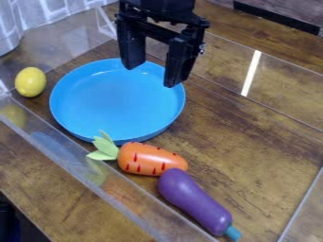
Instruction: Remove the purple eggplant from inside the blue tray and put it on the table
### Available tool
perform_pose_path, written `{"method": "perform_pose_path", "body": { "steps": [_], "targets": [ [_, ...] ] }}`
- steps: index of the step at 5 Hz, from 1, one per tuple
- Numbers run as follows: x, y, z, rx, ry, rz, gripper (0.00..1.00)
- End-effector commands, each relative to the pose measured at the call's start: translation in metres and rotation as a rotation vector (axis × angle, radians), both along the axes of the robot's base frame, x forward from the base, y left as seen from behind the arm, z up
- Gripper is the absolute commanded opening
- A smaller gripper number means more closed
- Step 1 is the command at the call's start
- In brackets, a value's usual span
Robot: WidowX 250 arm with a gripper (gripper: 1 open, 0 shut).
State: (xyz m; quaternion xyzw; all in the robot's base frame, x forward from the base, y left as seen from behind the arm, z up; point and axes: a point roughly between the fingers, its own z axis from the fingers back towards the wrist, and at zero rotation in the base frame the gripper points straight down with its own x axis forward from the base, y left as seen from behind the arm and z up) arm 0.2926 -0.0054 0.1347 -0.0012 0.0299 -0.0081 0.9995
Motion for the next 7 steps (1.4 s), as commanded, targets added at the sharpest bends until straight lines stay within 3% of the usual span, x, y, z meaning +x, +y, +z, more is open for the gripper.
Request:
{"method": "perform_pose_path", "body": {
  "steps": [1,4,5,7],
  "targets": [
    [-0.002,-0.002,-0.006,-0.002,0.01,0.007,1.0],
    [-0.013,-0.014,-0.022,-0.014,0.027,0.051,1.0],
    [-0.022,-0.027,-0.03,-0.026,0.012,0.133,1.0],
    [-0.031,-0.054,-0.079,-0.05,-0.064,0.317,1.0]
  ]
}}
